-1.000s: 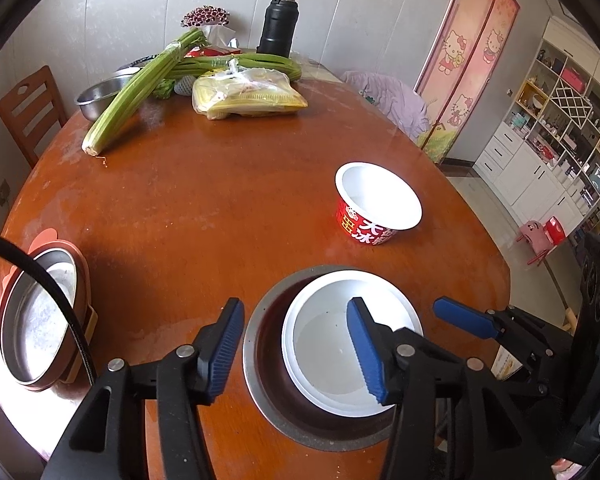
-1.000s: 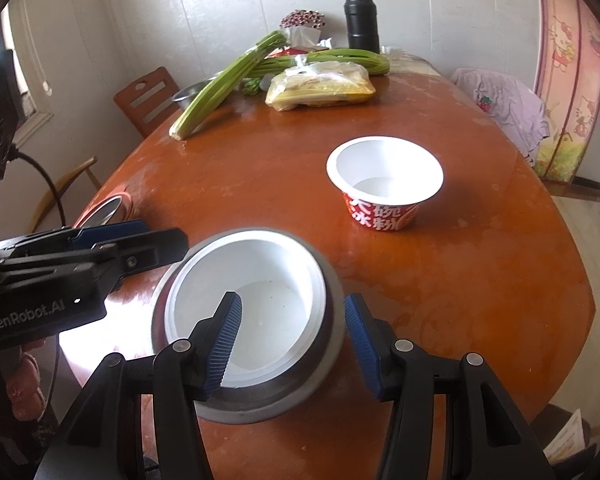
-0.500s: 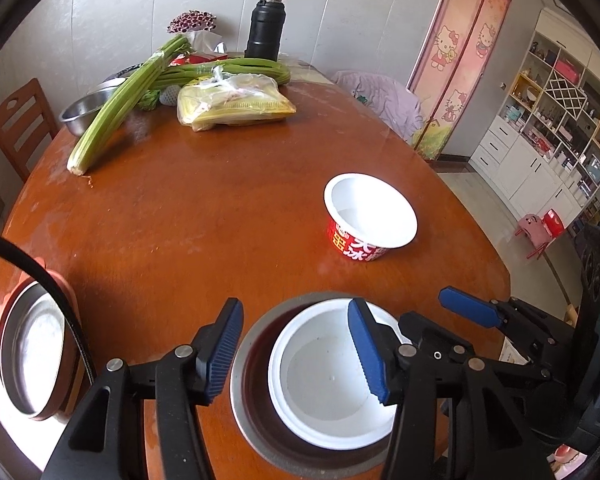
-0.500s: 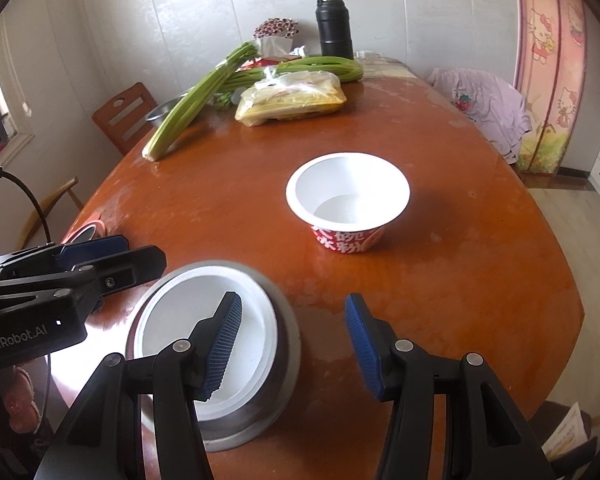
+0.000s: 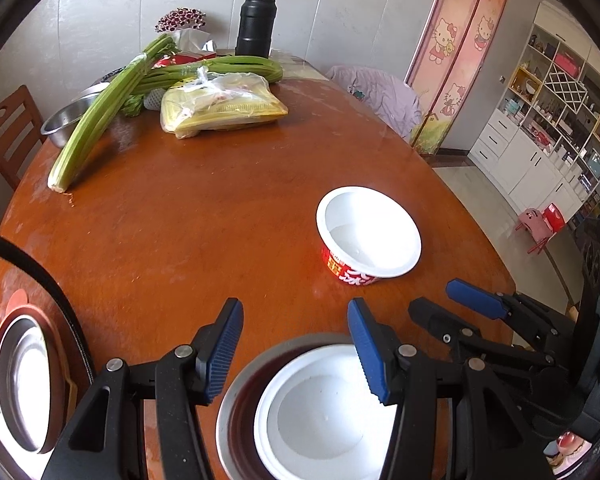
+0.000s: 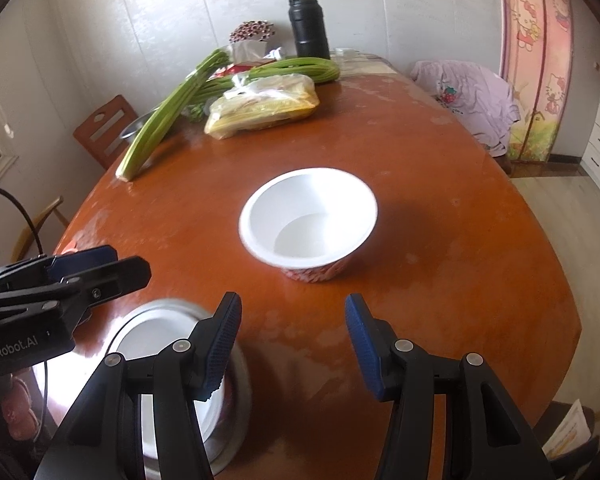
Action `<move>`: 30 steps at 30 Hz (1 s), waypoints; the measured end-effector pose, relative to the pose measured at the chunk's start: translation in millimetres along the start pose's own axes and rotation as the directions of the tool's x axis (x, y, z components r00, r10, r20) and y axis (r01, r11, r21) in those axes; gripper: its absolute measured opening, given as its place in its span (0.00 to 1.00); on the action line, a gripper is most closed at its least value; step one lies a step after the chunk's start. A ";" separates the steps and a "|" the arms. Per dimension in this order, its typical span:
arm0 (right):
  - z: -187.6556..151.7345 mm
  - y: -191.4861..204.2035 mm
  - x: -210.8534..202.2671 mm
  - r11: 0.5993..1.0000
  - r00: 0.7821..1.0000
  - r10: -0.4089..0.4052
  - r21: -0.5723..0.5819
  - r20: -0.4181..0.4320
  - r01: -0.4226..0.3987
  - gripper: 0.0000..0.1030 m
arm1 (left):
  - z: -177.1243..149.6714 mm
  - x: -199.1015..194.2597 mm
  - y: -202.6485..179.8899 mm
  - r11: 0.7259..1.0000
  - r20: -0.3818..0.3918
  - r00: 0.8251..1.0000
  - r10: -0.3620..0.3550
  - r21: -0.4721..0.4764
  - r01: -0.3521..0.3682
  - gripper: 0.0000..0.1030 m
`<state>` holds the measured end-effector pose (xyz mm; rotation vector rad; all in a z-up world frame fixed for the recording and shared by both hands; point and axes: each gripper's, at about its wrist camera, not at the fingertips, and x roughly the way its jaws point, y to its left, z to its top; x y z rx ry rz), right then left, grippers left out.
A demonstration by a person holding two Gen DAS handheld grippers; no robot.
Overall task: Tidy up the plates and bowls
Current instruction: 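Move the left tool to the second white printed bowl, then grasp the second white bowl rim with the left tool and lift it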
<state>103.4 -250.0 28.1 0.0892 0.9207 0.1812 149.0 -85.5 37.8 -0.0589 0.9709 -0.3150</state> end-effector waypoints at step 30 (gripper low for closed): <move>42.1 -28.2 72.5 1.000 0.995 0.021 -0.013 -0.095 -0.023 0.54 | 52.9 77.9 -12.4 0.999 -0.091 0.995 -0.032 0.004 0.032 0.53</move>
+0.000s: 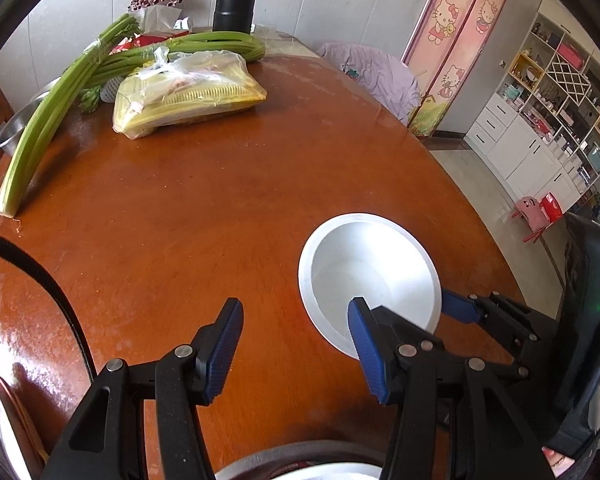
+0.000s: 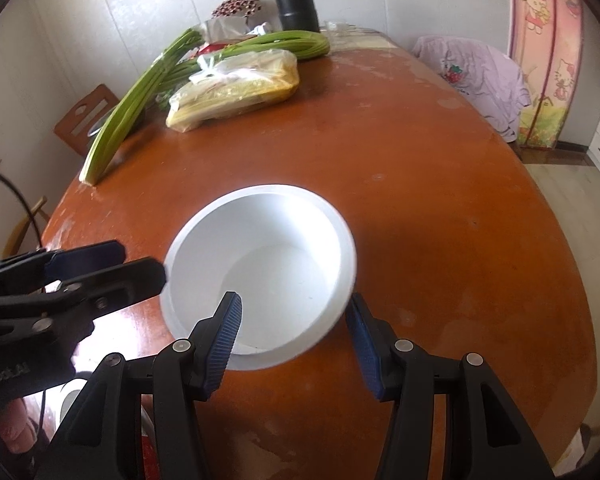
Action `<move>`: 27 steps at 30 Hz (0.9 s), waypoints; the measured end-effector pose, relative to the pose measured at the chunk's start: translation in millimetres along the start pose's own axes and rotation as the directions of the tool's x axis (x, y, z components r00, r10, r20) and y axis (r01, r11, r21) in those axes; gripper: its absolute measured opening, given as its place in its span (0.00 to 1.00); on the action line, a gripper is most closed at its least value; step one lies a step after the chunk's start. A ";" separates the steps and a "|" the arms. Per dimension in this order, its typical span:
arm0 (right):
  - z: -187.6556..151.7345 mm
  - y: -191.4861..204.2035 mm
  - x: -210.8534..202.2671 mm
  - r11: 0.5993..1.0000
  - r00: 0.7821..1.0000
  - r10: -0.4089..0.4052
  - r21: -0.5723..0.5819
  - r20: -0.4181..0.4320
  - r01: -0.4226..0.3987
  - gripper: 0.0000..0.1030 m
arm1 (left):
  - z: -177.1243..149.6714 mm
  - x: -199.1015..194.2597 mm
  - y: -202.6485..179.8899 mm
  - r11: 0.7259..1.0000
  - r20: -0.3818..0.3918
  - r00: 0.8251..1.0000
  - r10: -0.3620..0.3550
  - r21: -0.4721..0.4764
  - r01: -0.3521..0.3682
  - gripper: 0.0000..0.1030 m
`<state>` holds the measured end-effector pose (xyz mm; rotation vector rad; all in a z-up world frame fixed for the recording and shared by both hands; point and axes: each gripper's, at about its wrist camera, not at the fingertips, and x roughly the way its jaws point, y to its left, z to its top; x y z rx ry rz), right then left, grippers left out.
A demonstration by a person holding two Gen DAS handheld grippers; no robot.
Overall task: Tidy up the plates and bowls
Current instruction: 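Grasp the second white bowl rim with the left tool and lift it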
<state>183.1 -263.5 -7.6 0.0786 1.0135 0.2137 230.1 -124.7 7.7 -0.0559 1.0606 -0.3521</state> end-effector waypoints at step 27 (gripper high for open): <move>-5.7 33.2 -2.5 0.996 0.997 0.076 -0.051 -0.021 -0.077 0.54 | -2.6 9.1 8.3 0.998 -0.039 0.997 -0.060 -0.039 0.059 0.39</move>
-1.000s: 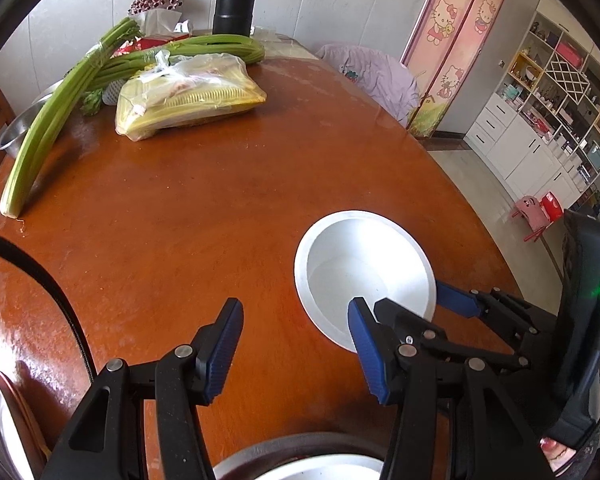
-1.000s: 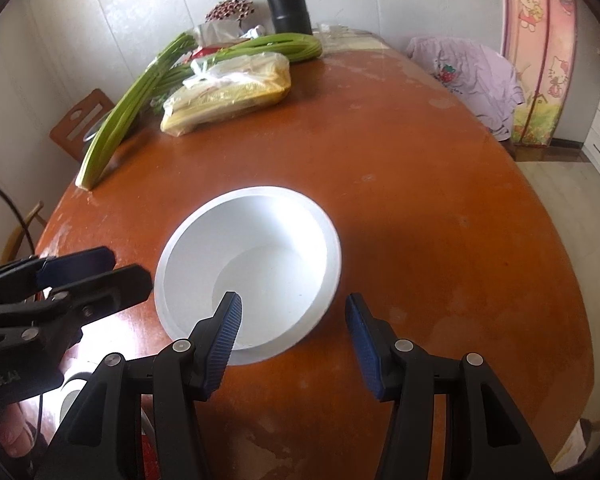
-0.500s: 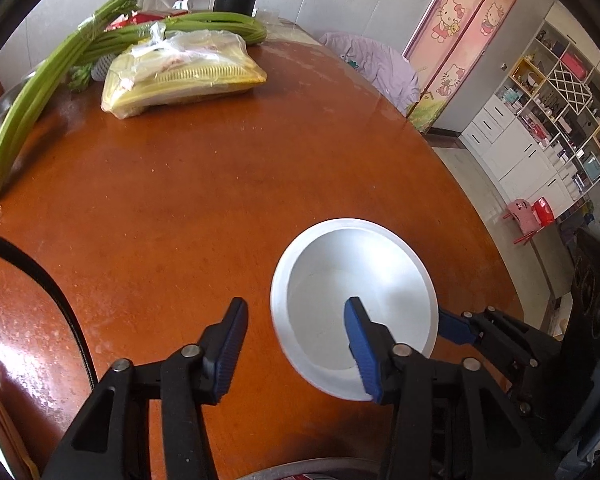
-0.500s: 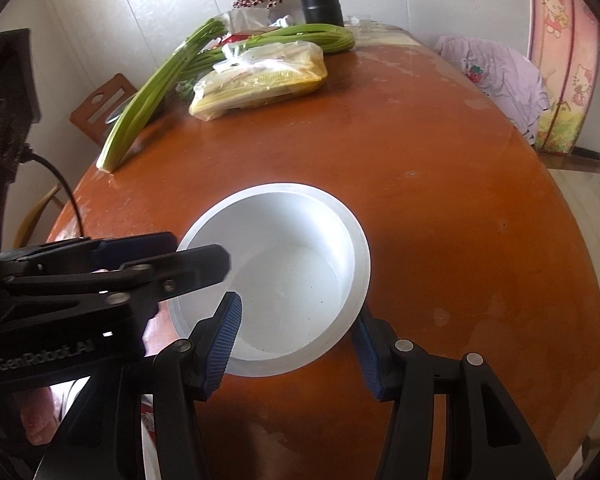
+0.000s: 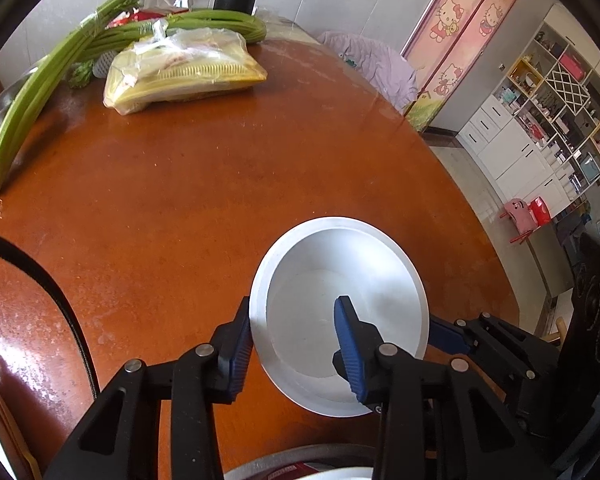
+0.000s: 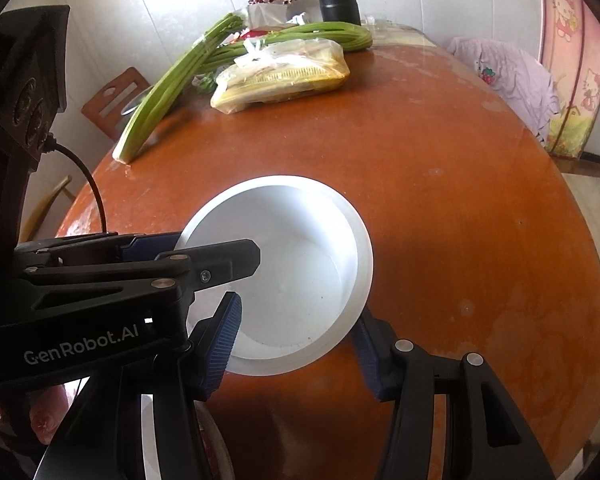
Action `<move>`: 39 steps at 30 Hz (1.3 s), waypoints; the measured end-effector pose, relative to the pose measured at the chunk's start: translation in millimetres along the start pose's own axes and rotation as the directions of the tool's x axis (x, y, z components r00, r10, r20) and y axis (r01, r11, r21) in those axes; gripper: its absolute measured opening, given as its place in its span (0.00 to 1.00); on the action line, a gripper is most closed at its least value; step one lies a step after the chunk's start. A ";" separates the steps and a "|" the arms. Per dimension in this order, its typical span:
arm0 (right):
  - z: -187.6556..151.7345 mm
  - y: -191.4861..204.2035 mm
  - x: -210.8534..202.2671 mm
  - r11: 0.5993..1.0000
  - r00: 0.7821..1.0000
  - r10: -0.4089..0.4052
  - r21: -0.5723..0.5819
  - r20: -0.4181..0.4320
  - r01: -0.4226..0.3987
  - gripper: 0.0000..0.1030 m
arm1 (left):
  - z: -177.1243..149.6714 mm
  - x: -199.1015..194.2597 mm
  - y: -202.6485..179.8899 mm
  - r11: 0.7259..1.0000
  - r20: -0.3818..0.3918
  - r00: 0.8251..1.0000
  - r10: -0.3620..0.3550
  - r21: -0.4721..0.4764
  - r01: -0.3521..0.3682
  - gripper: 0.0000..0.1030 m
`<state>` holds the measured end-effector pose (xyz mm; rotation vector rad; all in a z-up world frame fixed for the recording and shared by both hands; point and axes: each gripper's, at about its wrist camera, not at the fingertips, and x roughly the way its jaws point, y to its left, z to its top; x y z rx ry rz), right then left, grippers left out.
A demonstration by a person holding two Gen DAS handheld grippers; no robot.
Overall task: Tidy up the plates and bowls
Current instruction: 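Grasp the second white bowl rim with the left tool and lift it, then lower the second white bowl into the first white bowl with the left tool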
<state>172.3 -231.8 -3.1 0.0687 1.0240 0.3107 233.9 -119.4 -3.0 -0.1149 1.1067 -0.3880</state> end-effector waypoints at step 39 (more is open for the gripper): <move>-33.2 61.3 -77.2 0.996 0.991 0.002 -0.087 0.131 0.010 0.56 | -50.8 -101.3 -9.6 0.999 0.157 0.987 0.011 0.027 -0.016 0.39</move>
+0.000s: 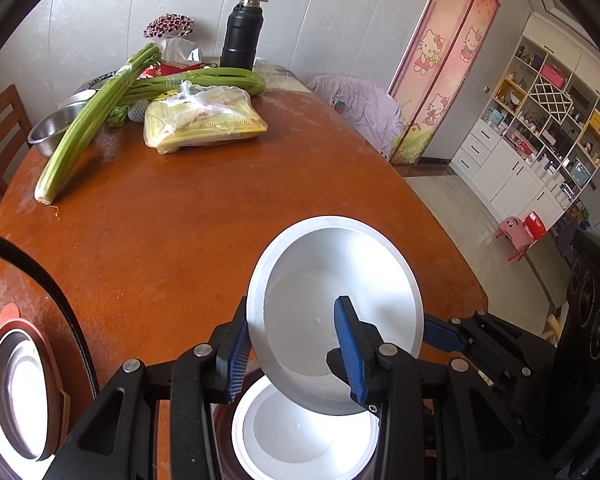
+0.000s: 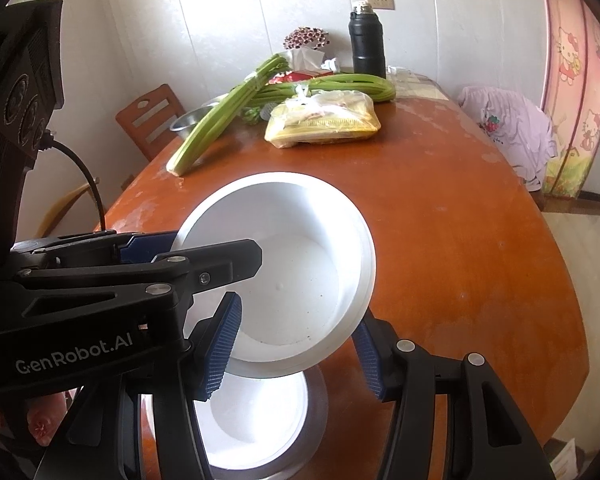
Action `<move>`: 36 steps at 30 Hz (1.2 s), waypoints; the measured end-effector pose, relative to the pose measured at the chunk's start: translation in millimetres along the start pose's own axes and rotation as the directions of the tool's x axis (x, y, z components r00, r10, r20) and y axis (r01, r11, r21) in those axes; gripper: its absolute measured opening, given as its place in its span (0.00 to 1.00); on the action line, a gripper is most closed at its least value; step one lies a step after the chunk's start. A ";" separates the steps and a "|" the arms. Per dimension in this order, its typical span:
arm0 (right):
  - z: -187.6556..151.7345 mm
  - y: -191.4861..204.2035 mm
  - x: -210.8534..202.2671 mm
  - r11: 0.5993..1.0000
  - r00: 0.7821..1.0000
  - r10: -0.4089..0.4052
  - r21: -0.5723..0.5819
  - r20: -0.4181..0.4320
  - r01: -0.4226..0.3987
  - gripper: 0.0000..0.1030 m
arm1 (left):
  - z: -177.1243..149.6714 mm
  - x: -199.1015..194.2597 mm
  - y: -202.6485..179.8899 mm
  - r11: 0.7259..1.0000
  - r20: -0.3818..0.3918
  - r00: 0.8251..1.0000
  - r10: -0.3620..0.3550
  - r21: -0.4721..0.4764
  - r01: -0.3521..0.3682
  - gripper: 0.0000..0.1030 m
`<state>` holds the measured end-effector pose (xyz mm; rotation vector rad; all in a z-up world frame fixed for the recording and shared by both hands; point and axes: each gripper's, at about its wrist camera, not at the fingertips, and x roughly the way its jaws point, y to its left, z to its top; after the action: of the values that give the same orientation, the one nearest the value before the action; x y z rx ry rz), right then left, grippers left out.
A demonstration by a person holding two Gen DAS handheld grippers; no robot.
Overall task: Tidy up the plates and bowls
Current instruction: 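Lower the second white bowl into the first white bowl with the left tool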
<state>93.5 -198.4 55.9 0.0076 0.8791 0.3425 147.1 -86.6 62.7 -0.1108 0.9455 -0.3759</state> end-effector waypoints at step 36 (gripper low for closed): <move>-27.9 31.2 -27.5 0.999 1.000 0.009 -0.045 0.007 -0.008 0.56 | -35.3 -33.2 2.6 1.000 0.017 1.000 0.006 0.000 -0.006 0.39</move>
<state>47.2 -180.8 63.3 -0.0290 0.8644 0.3698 101.8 -69.8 67.0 -0.1111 0.9288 -0.3690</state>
